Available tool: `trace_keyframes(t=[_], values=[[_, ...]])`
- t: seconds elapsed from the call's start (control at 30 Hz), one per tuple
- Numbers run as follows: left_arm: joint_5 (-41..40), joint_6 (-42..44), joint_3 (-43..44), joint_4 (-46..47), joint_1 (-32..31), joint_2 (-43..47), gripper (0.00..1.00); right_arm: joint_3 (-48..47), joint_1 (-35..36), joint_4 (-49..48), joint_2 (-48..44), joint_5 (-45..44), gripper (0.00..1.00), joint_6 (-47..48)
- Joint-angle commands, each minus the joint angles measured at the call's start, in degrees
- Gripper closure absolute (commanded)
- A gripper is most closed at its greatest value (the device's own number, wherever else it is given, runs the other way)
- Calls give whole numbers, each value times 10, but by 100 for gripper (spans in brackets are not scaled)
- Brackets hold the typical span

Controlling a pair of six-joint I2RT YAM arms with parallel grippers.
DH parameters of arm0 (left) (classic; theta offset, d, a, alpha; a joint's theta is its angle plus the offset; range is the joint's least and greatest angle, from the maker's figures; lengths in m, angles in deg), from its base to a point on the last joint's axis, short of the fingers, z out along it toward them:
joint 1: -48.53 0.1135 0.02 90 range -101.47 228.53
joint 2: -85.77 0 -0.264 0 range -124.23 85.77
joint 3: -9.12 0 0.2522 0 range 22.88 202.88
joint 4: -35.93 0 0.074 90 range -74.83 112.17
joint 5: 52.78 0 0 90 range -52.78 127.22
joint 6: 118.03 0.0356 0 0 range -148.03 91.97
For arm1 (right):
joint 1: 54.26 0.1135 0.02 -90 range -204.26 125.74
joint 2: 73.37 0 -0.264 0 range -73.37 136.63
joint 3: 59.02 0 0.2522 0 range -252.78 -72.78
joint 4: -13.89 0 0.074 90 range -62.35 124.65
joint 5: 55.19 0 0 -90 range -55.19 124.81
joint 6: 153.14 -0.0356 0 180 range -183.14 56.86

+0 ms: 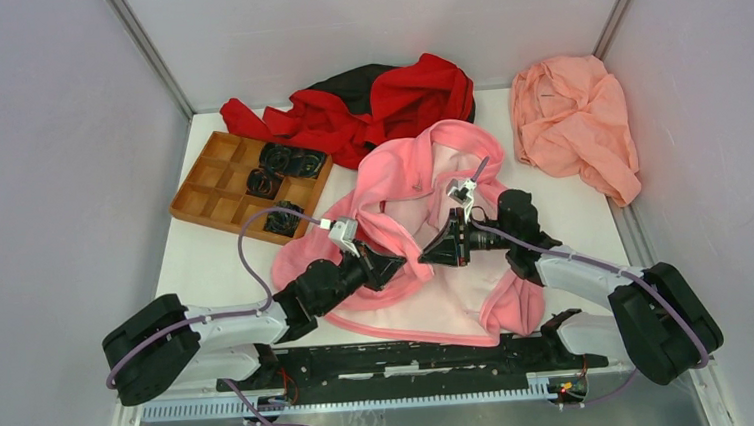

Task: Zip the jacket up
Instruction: Pick up the jacket from the center of the board.

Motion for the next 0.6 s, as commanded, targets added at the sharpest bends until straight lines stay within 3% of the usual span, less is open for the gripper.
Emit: trace_keyframes(t=[0.0,0.1,0.13,0.23,0.37,0.43,0.57], values=[[-3,30,10,12,2,6,98,-1,-1,-15,-3,14,84,-4],[4,35,12,9,1,4,98,-1,-1,-23,-3,19,91,-14],[7,36,12,8,1,4,98,0,-1,-31,-2,23,99,-20],[13,35,13,3,1,7,93,2,-1,-57,-1,33,100,-43],[24,6,1,-18,1,37,47,8,-1,-64,-8,31,100,-47],[47,-13,-20,-20,2,66,29,10,-1,-70,-8,32,100,-47],[100,-69,-61,-16,2,132,18,11,-2,-85,0,39,100,-49]])
